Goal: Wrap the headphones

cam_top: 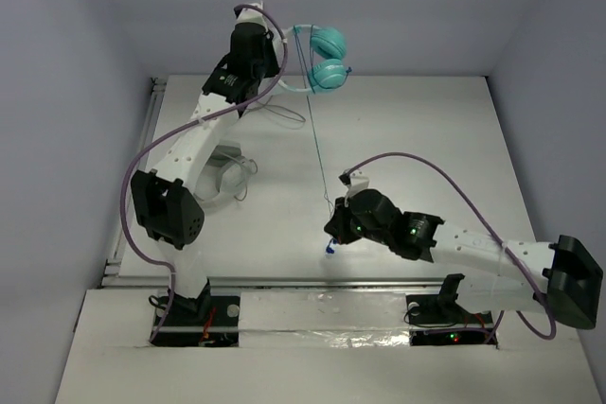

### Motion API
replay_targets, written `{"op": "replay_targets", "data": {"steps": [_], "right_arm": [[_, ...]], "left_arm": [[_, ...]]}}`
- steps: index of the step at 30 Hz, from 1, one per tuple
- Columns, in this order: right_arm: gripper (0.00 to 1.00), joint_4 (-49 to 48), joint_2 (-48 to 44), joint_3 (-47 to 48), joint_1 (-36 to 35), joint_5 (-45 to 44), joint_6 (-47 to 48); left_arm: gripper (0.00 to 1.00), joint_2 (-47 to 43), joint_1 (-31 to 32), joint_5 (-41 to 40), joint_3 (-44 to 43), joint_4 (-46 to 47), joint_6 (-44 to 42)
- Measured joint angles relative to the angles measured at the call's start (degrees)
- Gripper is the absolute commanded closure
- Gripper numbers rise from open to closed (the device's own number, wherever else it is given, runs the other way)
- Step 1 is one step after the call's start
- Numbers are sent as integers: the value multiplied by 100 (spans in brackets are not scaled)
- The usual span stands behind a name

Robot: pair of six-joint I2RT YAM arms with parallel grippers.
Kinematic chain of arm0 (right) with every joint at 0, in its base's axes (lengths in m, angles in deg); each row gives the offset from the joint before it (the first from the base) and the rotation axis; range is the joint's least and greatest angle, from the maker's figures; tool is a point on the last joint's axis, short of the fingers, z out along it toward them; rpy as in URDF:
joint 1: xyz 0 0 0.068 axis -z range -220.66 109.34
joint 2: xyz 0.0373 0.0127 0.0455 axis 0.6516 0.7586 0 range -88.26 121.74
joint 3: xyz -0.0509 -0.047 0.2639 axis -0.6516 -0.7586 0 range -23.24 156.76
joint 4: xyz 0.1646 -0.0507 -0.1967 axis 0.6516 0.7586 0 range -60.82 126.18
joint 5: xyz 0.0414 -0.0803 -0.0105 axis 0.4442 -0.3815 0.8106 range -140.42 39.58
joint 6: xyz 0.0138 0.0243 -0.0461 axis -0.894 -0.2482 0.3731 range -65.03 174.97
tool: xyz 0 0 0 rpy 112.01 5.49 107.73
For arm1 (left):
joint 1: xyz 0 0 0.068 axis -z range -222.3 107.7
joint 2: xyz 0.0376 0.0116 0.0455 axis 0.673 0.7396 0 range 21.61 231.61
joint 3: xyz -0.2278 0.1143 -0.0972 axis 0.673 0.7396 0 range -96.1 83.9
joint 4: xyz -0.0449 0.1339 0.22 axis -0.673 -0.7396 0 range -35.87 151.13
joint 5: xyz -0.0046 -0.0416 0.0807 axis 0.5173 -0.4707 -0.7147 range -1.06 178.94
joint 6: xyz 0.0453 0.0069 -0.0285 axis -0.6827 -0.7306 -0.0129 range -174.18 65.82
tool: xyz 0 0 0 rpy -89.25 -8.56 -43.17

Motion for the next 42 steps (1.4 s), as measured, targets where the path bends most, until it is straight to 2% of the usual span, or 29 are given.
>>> {"op": "replay_targets", "data": {"steps": [9,18,23,28,32,38,42], "right_arm": [[100,1314,-282,1047,-612,-643,28],[100,2524,-592,2190,-638,-1746,573],[100,2717,-597,2728,-638,-2424,1095],[100,2680,-437,3029,-634,-2957,1681],[100,2586,-221,3056,-437,-3230,2090],[100,2376,-111,3056,162,-3480,2474],[100,2350,-94,3209,232,-3239,2570]], "left_arm": [[100,186,4,-649,538,157,-280],[100,55,46,-763,2439,686,-133],[100,-396,404,-940,3497,708,-129],[100,-885,1110,-1075,3932,723,-168],[100,-1220,1521,-905,4133,669,-197],[100,-1320,1727,-739,4151,299,-391],[100,-1228,1858,-776,4074,-46,-522]]}}
